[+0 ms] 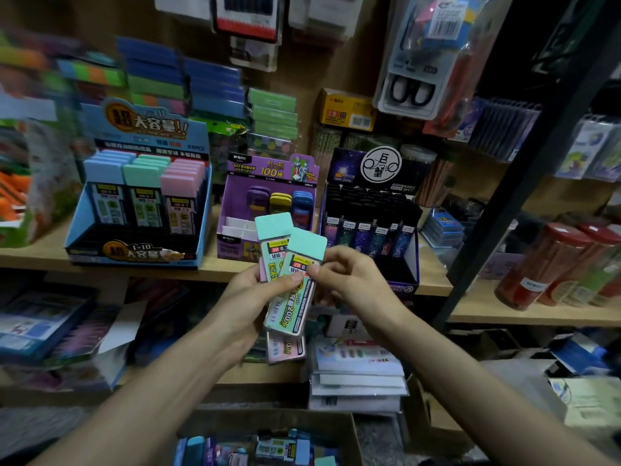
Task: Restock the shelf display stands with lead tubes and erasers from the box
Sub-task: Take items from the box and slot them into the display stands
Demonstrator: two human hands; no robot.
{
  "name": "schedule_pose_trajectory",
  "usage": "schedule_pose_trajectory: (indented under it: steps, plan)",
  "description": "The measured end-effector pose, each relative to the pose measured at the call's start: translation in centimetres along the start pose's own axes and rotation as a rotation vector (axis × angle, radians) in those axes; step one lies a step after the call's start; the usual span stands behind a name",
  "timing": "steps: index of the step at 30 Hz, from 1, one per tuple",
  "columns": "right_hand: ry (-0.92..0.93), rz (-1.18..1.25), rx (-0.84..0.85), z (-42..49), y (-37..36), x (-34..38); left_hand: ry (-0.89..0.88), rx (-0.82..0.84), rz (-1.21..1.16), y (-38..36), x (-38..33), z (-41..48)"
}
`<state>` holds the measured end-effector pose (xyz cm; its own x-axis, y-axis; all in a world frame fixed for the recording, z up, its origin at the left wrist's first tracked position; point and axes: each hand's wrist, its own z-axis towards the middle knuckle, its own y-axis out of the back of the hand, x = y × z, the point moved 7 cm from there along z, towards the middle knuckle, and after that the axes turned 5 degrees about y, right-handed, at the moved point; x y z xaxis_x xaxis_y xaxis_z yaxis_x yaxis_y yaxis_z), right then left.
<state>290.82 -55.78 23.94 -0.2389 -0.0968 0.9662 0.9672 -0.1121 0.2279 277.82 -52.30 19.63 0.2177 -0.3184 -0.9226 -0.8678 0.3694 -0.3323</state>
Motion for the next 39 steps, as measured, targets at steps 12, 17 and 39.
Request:
schedule_pose_trajectory:
  steps: [12,17,39]
  plan:
    - [0.024,0.266,0.073,2.1,-6.7,3.6,-0.228,-0.176,-0.013,7.8,-5.5,-4.1]
    - [0.165,0.253,-0.021,6.0,-8.4,7.6,-0.307,-0.347,-0.019,15.1,-8.0,-6.4]
    - [0.582,-0.561,0.042,15.7,-19.3,9.7,-0.287,-0.480,-0.096,22.7,-8.6,-9.9]
